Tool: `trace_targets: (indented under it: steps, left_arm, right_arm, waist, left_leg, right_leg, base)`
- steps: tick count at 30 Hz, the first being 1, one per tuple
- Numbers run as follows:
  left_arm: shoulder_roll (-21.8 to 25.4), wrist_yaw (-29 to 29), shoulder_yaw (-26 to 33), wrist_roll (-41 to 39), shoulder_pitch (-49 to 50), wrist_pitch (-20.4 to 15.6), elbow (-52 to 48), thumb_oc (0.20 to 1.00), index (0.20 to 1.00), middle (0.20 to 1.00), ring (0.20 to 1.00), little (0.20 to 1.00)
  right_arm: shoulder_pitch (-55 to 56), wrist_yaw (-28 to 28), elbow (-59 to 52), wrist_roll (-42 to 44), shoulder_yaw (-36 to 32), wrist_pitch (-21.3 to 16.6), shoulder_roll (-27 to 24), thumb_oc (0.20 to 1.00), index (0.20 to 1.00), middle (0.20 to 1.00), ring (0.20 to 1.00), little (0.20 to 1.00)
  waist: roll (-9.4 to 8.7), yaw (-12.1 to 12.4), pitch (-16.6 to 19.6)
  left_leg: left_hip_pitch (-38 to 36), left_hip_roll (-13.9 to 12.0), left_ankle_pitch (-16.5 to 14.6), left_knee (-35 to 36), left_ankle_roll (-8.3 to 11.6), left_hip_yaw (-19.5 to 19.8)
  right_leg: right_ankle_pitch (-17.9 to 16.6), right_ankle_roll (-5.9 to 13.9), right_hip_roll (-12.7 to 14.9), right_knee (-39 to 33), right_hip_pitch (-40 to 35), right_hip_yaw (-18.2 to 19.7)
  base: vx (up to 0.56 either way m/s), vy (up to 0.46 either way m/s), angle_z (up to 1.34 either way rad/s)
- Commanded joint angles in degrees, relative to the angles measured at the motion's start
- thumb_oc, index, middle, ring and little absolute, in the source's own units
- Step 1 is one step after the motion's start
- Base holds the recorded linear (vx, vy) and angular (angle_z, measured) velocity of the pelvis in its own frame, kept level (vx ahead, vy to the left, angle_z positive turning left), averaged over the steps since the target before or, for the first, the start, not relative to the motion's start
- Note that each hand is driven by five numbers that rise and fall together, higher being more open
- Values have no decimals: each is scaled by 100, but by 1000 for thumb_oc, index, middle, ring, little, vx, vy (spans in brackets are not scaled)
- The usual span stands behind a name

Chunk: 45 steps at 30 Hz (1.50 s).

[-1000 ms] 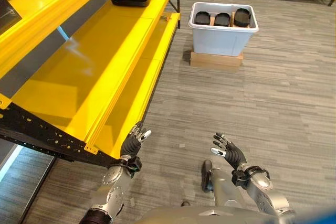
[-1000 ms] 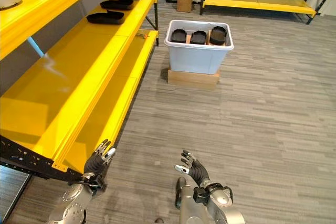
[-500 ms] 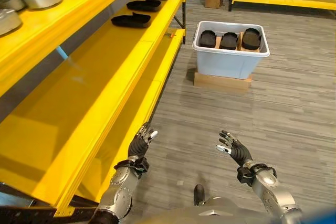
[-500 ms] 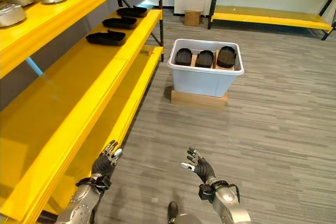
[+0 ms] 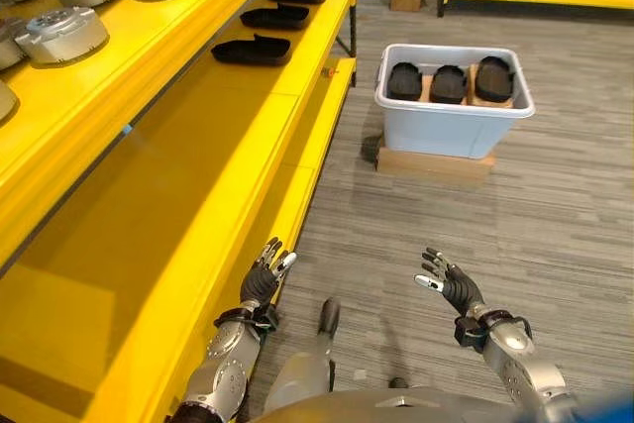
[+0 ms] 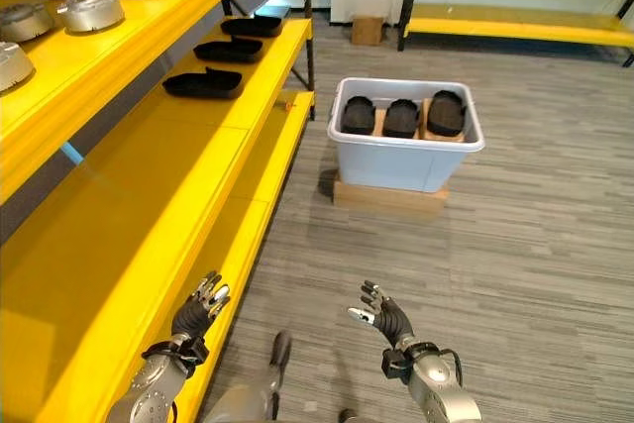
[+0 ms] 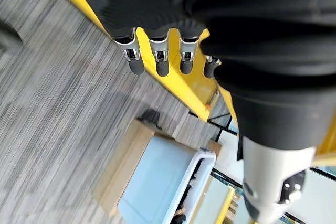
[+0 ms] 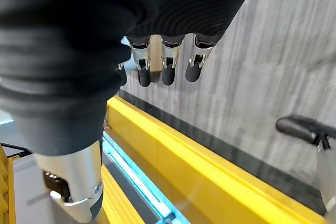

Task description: Move parts from the plastic box to the shelf.

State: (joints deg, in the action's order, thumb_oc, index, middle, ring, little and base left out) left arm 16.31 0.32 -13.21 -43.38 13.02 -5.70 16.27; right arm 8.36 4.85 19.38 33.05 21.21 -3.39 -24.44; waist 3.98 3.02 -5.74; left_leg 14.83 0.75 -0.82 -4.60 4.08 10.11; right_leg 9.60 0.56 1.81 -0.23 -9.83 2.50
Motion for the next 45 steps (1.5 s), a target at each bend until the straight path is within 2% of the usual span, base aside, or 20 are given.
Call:
trace_targets:
  steps: [1,5,6,7,9,12,15,16,17,18,19,22,27,29,30,35,38,41,44,45]
  left_arm:
    - [266,-93,121,6,-204,-312,-474,1000,1000,1000,1000,1000]
    - [258,-20,180,-34,-192,-308,-476,1000,1000,1000,1000,1000]
    - [302,45,205,-12,-199,-292,-503,1000,1000,1000,1000,1000]
    - [300,45,205,-12,-200,-292,-503,1000,1000,1000,1000,1000]
    - [393,104,206,8,-235,-302,-512,1000,1000,1000,1000,1000]
    - [432,84,161,67,-241,-255,-511,1000,1000,1000,1000,1000]
    - [439,50,146,33,-252,-231,-467,1000,1000,1000,1000,1000]
    - [434,7,140,-34,-235,-243,-436,1000,1000,1000,1000,1000]
    - [432,6,139,-35,-235,-244,-435,1000,1000,1000,1000,1000]
    - [435,-22,125,-63,-215,-243,-414,1000,1000,1000,1000,1000]
    - [434,-22,124,-63,-214,-244,-414,1000,1000,1000,1000,1000]
    - [405,-25,155,-56,-229,-262,-370,1000,1000,1000,1000,1000]
    - [291,-90,138,-22,-209,-258,-259,1000,1000,1000,1000,1000]
    - [197,-60,142,-93,-221,-258,-269,1000,1000,1000,1000,1000]
    - [147,-50,131,-136,-252,-272,-237,1000,1000,1000,1000,1000]
    - [137,15,100,-248,-325,-286,-218,1000,1000,1000,1000,1000]
    - [116,24,120,-294,-274,-247,-240,1000,1000,1000,1000,1000]
    - [124,20,107,-292,-205,-191,-260,1000,1000,1000,1000,1000]
    - [124,5,3,-237,-237,-172,-215,1000,1000,1000,1000,1000]
    - [151,-28,-17,-195,-191,-182,-196,1000,1000,1000,1000,1000]
  right_arm:
    - [-141,206,-280,-21,101,-224,227,1000,1000,1000,1000,1000]
    - [-175,230,-333,-21,152,-190,322,1000,1000,1000,1000,1000]
    - [-242,234,-296,-46,191,-173,390,1000,1000,1000,1000,1000]
    - [-243,234,-296,-45,191,-173,389,1000,1000,1000,1000,1000]
    - [-276,263,-346,-107,232,-156,443,1000,1000,1000,1000,1000]
    - [-230,277,-391,-196,228,-126,463,1000,1000,1000,1000,1000]
    - [-181,258,-427,-111,211,-133,485,1000,1000,1000,1000,1000]
    - [-184,256,-410,-96,186,-132,468,1000,1000,1000,1000,1000]
    - [-183,256,-410,-96,186,-132,466,1000,1000,1000,1000,1000]
    - [-187,253,-399,-114,189,-113,468,1000,1000,1000,1000,1000]
    - [-186,252,-398,-115,189,-114,467,1000,1000,1000,1000,1000]
    - [-222,218,-387,-239,214,-94,465,1000,1000,1000,1000,1000]
    - [-222,259,-397,-232,234,-64,417,1000,1000,1000,1000,1000]
    - [-282,250,-415,-191,206,-116,305,1000,1000,1000,1000,1000]
    - [-312,216,-371,-158,200,-148,246,1000,1000,1000,1000,1000]
    - [-298,169,-416,-36,199,-180,161,1000,1000,1000,1000,1000]
    - [-245,126,-397,-63,124,-194,38,1000,1000,1000,1000,1000]
    - [-210,65,-402,-64,107,-198,-10,1000,1000,1000,1000,1000]
    - [-271,-17,-366,-48,23,-200,-15,1000,1000,1000,1000,1000]
    - [-293,-9,-339,-60,2,-225,6,1000,1000,1000,1000,1000]
  waist:
    - [-573,4,191]
    - [-666,55,323]
    - [-709,80,324]
    - [-701,82,338]
    - [-548,-8,114]
    - [-405,-114,-17]
    - [-238,-195,-55]
    - [-186,-232,-109]
    - [-171,-239,-137]
    - [-226,-278,-142]
    - [-206,-276,-173]
    - [-238,-328,-166]
    - [-387,-342,55]
    - [-356,-368,175]
    - [-320,-374,187]
    - [-339,-379,194]
    - [-494,-354,168]
    - [-641,-276,-13]
    - [-695,-143,-156]
    - [-700,-127,-137]
  left_leg:
    - [-247,473,858,300,-521,-78]
    - [-327,661,447,-5,-730,-231]
    - [-459,750,216,-78,-871,-299]
    - [-442,741,222,-75,-868,-300]
    - [-819,686,36,-102,-1001,-368]
    - [-1090,633,-97,-117,-1057,-318]
    - [-1402,530,-227,-37,-1023,-311]
    - [-1552,472,-387,-71,-931,-298]
    - [-1591,456,-400,-70,-928,-289]
    - [-1709,477,-513,-57,-857,-271]
    - [-1756,454,-525,-49,-854,-269]
    - [-2069,362,-737,58,-721,-232]
    - [-2451,132,-917,212,-551,-206]
    - [-2490,-277,-803,-38,-364,-76]
    - [-2350,-469,-515,-352,-234,-41]
    - [-2177,-655,0,-728,-111,-6]
    - [-1734,-910,866,-1900,-89,-130]
    - [-1202,-935,959,-2933,-217,-505]
    - [-344,-193,199,-2633,-309,-812]
    - [-58,-67,69,-1845,-380,-937]
  right_leg:
    - [-170,84,-434,116,-65,-224]
    - [-62,264,-236,774,63,-184]
    - [-620,543,-126,1788,445,-196]
    - [-631,542,-135,1785,463,-193]
    - [-1589,906,13,3317,1234,-412]
    - [-1486,762,92,3784,1516,-600]
    - [-1020,511,482,3018,1965,-955]
    - [-1041,485,831,2041,2058,-1011]
    - [-1047,482,815,2008,2001,-1028]
    - [-1333,605,960,994,2032,-872]
    - [-1358,603,935,933,1960,-886]
    - [-1861,875,1174,-72,2229,-746]
    - [-2000,877,1039,-79,1950,-782]
    - [-1746,713,746,172,1874,-862]
    - [-1535,587,584,276,1818,-942]
    - [-1263,402,375,329,1684,-1060]
    - [-910,88,97,315,1346,-1115]
    - [-753,-120,-9,194,958,-1134]
    - [-749,-23,20,24,708,-1153]
    - [-740,63,-15,-42,698,-1180]
  base:
    - [248,100,-13]
    - [314,134,-23]
    - [231,97,-46]
    - [218,102,-50]
    - [129,97,-25]
    - [178,79,13]
    - [281,-28,7]
    - [241,-126,3]
    - [302,-207,9]
    - [157,-115,3]
    - [251,-192,-1]
    - [246,-206,-5]
    - [286,-292,14]
    - [322,-487,31]
    - [210,-366,5]
    - [157,-282,-15]
    - [200,-347,9]
    - [136,-282,6]
    - [144,-112,23]
    - [168,-39,23]
